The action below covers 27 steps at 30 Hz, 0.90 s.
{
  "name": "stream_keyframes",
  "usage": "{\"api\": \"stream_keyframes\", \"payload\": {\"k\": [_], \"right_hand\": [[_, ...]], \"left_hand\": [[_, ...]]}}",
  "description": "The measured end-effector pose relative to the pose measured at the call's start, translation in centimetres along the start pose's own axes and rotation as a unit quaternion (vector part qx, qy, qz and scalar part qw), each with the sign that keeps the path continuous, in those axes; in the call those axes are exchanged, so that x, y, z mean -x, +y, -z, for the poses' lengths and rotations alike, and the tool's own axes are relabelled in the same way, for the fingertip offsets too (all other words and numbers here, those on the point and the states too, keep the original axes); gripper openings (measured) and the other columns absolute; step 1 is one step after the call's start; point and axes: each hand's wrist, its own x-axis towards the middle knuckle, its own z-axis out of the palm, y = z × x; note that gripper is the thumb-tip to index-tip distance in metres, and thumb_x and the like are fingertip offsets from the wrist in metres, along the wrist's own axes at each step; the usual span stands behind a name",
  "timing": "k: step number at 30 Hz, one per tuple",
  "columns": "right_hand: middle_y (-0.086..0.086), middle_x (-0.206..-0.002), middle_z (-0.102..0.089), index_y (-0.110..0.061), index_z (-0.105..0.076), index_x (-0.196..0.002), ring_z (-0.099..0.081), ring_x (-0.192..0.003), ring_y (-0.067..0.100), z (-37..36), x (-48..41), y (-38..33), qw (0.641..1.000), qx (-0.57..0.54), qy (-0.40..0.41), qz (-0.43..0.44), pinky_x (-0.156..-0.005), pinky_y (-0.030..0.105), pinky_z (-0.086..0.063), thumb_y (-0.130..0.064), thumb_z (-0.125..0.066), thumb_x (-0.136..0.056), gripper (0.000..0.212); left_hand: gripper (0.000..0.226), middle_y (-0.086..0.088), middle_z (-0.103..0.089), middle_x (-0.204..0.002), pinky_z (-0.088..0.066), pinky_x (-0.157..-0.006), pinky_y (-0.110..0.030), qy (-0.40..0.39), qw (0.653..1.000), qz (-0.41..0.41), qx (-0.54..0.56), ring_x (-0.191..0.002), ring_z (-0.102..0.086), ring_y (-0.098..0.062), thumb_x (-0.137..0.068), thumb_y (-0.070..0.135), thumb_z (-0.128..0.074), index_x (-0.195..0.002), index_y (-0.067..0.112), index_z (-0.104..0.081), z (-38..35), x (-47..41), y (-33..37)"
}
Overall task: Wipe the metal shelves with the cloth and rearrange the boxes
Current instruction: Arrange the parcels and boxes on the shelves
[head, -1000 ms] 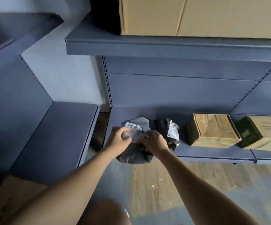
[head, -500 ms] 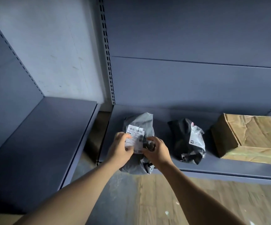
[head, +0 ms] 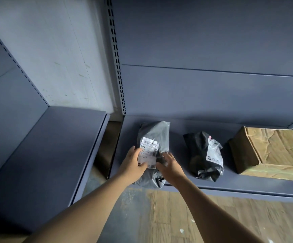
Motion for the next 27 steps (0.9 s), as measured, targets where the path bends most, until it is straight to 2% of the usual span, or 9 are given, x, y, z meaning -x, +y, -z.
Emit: {"api": "stream_keyframes", "payload": {"k": [3,6,12,15,16,19,20,23,27], "right_hand": [[0.002,-0.153,-0.048,-0.018,-0.045,-0.151,-0.045,-0.141,0.021,2.0,4.5,-2.4,0.999,-0.036,0.027,-0.027,-0.114,0.036,-0.039,-0.044,-0.064,-0.095,0.065],[0.002,-0.148,-0.055,-0.018,-0.051,-0.147,-0.050,-0.138,0.019,5.4,10.9,-6.4,0.996,-0.074,0.049,-0.024,-0.112,0.035,-0.041,-0.052,-0.065,-0.094,0.064],[0.005,-0.145,-0.057,-0.011,-0.052,-0.145,-0.052,-0.134,0.020,16.8,28.5,-18.2,0.987,-0.121,0.106,0.017,-0.101,0.021,-0.036,-0.041,-0.067,-0.096,0.059],[0.004,-0.144,-0.058,-0.014,-0.052,-0.145,-0.054,-0.131,0.020,23.6,36.9,-24.8,0.983,-0.133,0.123,0.038,-0.106,0.029,-0.042,-0.045,-0.067,-0.094,0.061],[0.003,-0.142,-0.059,-0.015,-0.054,-0.143,-0.055,-0.130,0.020,25.7,38.8,-26.7,0.979,-0.141,0.135,0.050,-0.108,0.034,-0.044,-0.048,-0.068,-0.093,0.062],[-0.007,-0.132,-0.062,-0.020,-0.060,-0.137,-0.060,-0.125,0.017,33.7,44.7,-33.9,0.958,-0.194,0.181,0.108,-0.107,0.042,-0.048,-0.062,-0.067,-0.082,0.069],[-0.012,-0.130,-0.061,-0.024,-0.060,-0.136,-0.060,-0.122,0.015,36.3,46.5,-36.2,0.951,-0.208,0.189,0.133,-0.107,0.043,-0.048,-0.060,-0.069,-0.083,0.065],[-0.019,-0.126,-0.059,-0.032,-0.057,-0.134,-0.060,-0.110,0.004,43.7,51.1,-43.3,0.924,-0.229,0.211,0.221,-0.107,0.040,-0.047,-0.055,-0.070,-0.088,0.053],[-0.012,-0.135,-0.060,-0.026,-0.057,-0.135,-0.055,-0.125,-0.004,51.8,57.2,-53.0,0.867,-0.267,0.252,0.338,-0.112,0.035,-0.044,-0.049,-0.069,-0.085,0.057]], "left_hand": [[0.056,0.001,-0.037,-0.159,-0.035,-0.103,-0.024,0.017,0.999,0.027,0.038,-0.142,-0.039,-0.018,-0.101,0.037,-0.057,-0.151,0.020,-0.039,2.9,3.7,3.5],[0.052,0.000,-0.047,-0.151,-0.037,-0.098,-0.024,0.030,0.996,0.037,0.069,-0.137,-0.045,-0.019,-0.100,0.043,-0.056,-0.147,0.021,-0.045,6.7,9.2,9.0],[0.050,0.006,-0.058,-0.141,-0.045,-0.108,-0.033,0.059,0.984,0.018,0.170,-0.131,-0.053,-0.014,-0.095,0.047,-0.062,-0.139,0.024,-0.056,15.6,23.4,22.5],[0.058,0.005,-0.064,-0.131,-0.049,-0.104,-0.032,0.096,0.972,-0.005,0.215,-0.122,-0.060,-0.012,-0.084,0.057,-0.062,-0.130,0.022,-0.061,21.2,30.7,30.8],[0.060,0.005,-0.064,-0.131,-0.049,-0.104,-0.032,0.107,0.967,-0.020,0.229,-0.122,-0.060,-0.012,-0.083,0.059,-0.062,-0.130,0.022,-0.061,23.0,32.3,33.5],[0.042,0.003,-0.063,-0.134,-0.044,-0.099,-0.014,0.137,0.951,-0.069,0.267,-0.126,-0.058,-0.013,-0.094,0.038,-0.067,-0.131,0.020,-0.058,30.2,36.9,43.0],[0.043,0.002,-0.063,-0.134,-0.044,-0.098,-0.012,0.148,0.945,-0.096,0.277,-0.125,-0.058,-0.013,-0.094,0.040,-0.066,-0.131,0.021,-0.058,32.6,38.4,46.0],[0.057,0.004,-0.064,-0.132,-0.048,-0.104,-0.029,0.193,0.918,-0.202,0.282,-0.123,-0.060,-0.009,-0.079,0.064,-0.058,-0.127,0.031,-0.057,39.4,41.9,54.6],[0.034,0.016,-0.065,-0.125,-0.050,-0.105,-0.043,0.245,0.864,-0.320,0.301,-0.122,-0.060,-0.006,-0.081,0.060,-0.058,-0.114,0.057,-0.058,47.7,46.5,64.4]]}}
